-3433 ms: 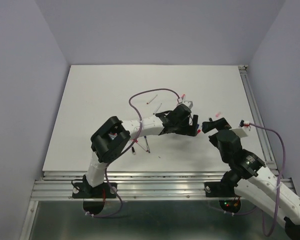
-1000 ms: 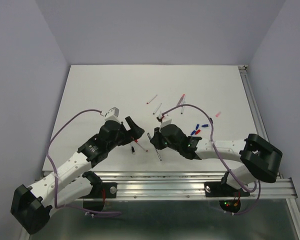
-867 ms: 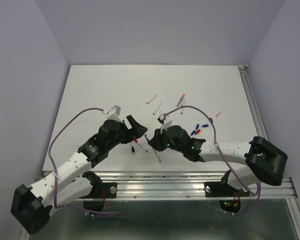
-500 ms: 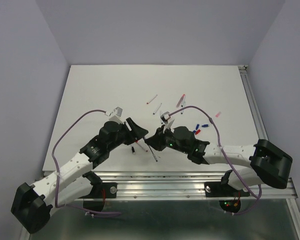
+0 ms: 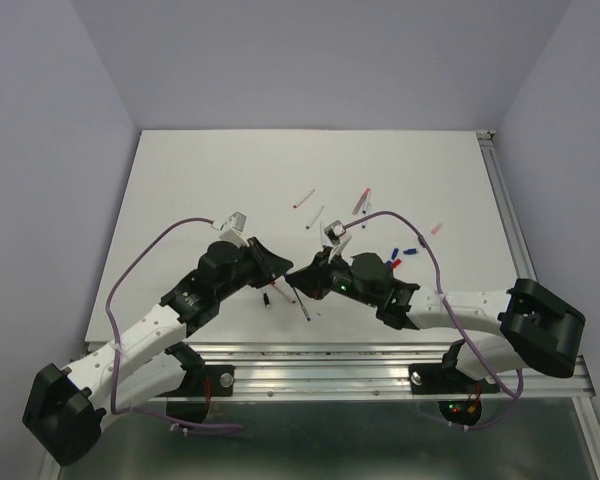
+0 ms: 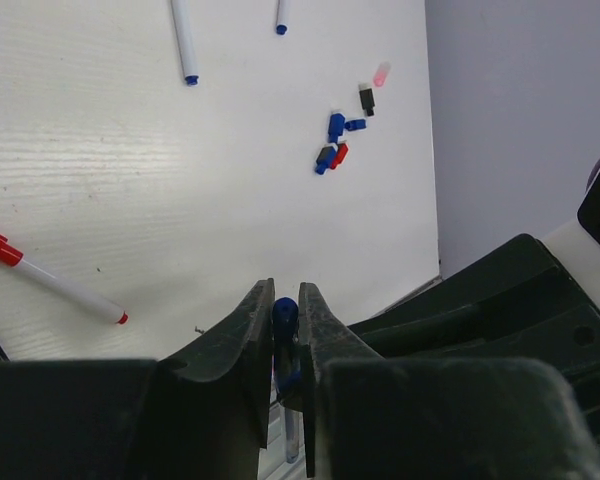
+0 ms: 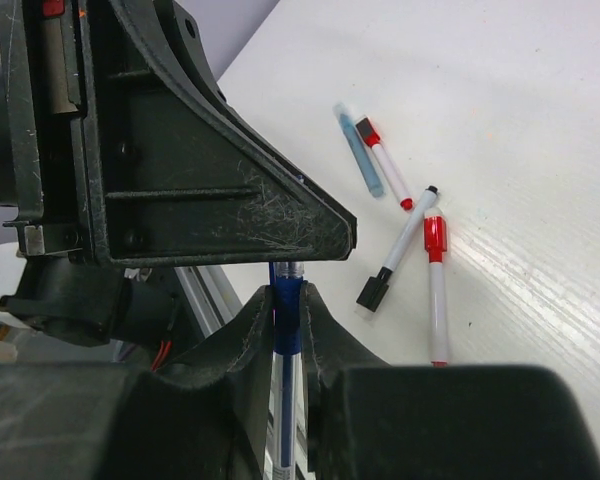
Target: Open the pen caps
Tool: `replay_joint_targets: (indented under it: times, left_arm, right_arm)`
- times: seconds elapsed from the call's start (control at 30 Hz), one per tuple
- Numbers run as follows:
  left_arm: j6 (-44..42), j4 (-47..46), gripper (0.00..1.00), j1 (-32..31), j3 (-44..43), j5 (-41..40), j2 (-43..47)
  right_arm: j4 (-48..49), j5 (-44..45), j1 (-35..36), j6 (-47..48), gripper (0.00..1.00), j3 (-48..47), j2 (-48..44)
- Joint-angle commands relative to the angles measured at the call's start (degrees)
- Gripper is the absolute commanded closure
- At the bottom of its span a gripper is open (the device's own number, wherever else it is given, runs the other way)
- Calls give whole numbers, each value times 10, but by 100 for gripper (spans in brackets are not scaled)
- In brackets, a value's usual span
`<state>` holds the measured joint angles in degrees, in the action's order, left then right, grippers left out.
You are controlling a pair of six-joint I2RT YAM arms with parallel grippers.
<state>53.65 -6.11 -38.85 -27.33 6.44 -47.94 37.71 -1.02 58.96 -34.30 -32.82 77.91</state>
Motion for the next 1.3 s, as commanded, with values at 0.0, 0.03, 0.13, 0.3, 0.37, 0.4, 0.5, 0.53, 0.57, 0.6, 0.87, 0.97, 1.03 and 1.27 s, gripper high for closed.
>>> replay_joint_targets:
  times: [0.0,0.03,0.13,0.3,0.37,0.4,0.5,0.53,0.57,0.6,0.87,0.97,1.03,1.27]
  left_arm:
    - [1,-26,100,0,6,3,6]
    - [1,-28,100,0,6,1,7]
    - [0,-28,100,0,-2,-11,14]
    - [-2,-28,100,0,-15,-28,15]
    - [-3,-28,100,0,-22,-34,10]
    - [-3,-29,100,0,-25,-34,9]
    - [-10,-32,100,0,-32,-54,6]
    - [-13,-32,100,-1,-36,-59,6]
    - [-14,-32,100,0,-45,-77,6]
    - [-18,-36,100,0,-54,-85,7]
    - [-48,-51,100,29,-112,-193,-28]
    - [-65,-44,100,75,-157,-190,-52]
    - [-73,-50,100,91,-177,-167,-65]
    - [-83,-12,100,96,-156,-147,-59]
  right_arm:
    - [29,-1,4,-3,80,1,-7]
    - [19,-6,5,1,77,-5,-7]
    - [-11,-29,5,10,64,-9,-5]
    - [-24,-74,5,12,57,0,-4]
    - [-34,-84,5,9,64,0,0]
    - [-36,-92,5,11,72,0,2]
    - [-34,-113,5,0,91,6,2]
    - [-34,-117,5,-2,95,14,2]
    - [-34,-122,5,-12,98,20,-1]
    - [-33,-128,6,-16,99,33,-1]
    - [10,-159,96,-76,99,135,-38]
    - [11,-138,152,-105,99,149,-39]
    - [20,-134,162,-130,99,160,-40]
    - [-96,0,162,-118,99,122,-79]
